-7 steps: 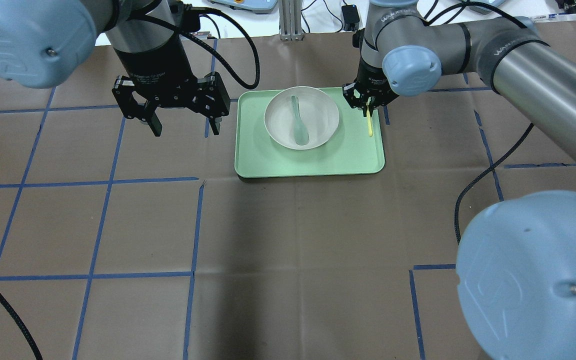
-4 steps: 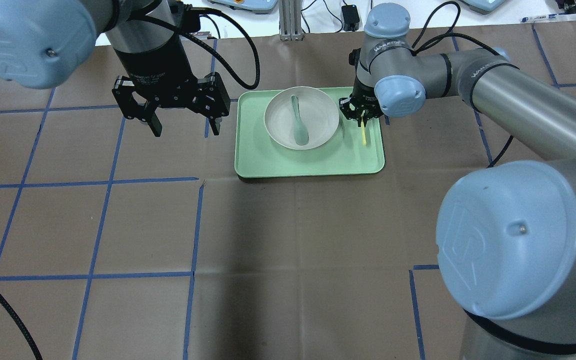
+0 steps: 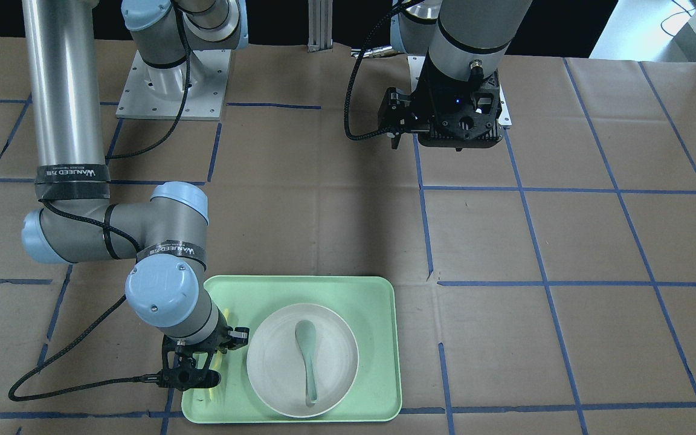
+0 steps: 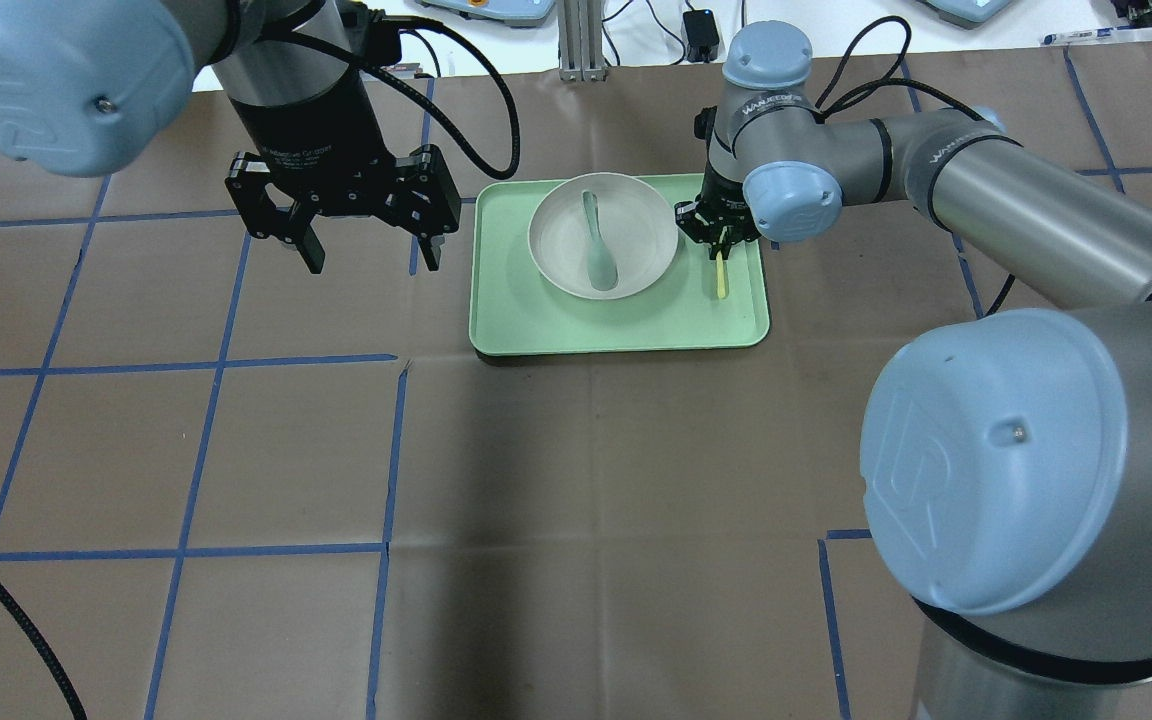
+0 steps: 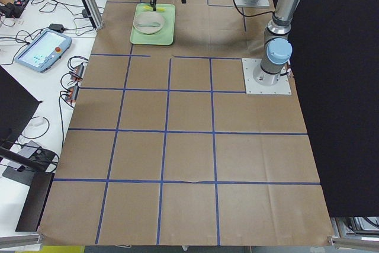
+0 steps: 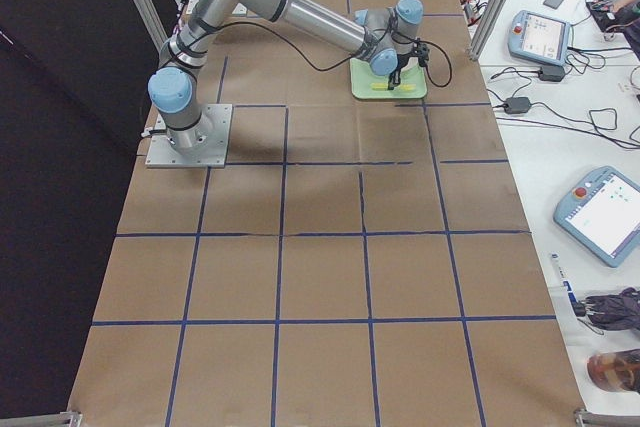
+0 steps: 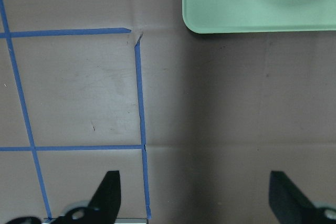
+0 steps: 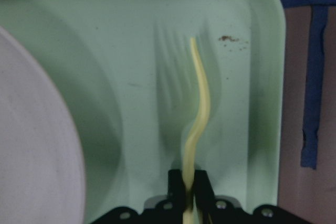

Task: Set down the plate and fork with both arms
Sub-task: 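Lower the yellow fork onto the tray beside the plate and release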

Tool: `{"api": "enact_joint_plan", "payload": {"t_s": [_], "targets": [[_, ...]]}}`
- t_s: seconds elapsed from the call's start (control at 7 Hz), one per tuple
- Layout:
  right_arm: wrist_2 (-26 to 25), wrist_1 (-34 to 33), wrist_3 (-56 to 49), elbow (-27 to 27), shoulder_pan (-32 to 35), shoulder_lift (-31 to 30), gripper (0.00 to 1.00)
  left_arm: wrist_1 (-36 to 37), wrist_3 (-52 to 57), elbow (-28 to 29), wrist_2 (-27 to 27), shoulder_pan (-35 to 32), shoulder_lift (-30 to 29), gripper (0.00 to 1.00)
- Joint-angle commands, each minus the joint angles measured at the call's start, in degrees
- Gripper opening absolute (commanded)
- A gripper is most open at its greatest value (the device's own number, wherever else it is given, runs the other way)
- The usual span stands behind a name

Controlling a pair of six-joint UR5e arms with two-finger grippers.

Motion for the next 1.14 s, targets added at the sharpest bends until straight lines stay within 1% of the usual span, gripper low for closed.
{"api": "enact_joint_plan", "payload": {"t_s": [0.0,0.29,0.43,0.57,0.71,0.86,1.0], "targets": [[-0.01,-0.01,0.02,-0.21,0.00,-0.15,0.54,0.00,0.00,-0.07,0.00,0.00,-0.01,1.00],[-0.01,0.25,0.02,-0.99,-0.09,-1.12,0.63,0.00,0.00,-0.07,0.00,0.00,-0.09,1.00],[-0.01,1.39,-0.07,-1.26,-0.09,-3.30,0.72,0.00,0.00,-0.07,0.00,0.00,-0.09,1.00],[-0.01,4.53,-0.68,-0.92,-0.17,-7.23,0.82,0.00,0.00,-0.07,0.00,0.00,-0.09,1.00],[-0.10,8.83,-1.99,-0.39,-0.35,-11.62,1.00,0.00,0.00,-0.07,0.00,0.00,-0.09,1.00],[-0.36,14.87,-5.14,-0.30,-1.22,-15.58,1.00,0.00,0.00,-0.07,0.00,0.00,-0.18,1.00],[-0.88,19.55,-6.39,-0.30,-1.58,-19.45,1.00,0.00,0.00,0.02,0.00,0.00,-0.18,1.00]]}}
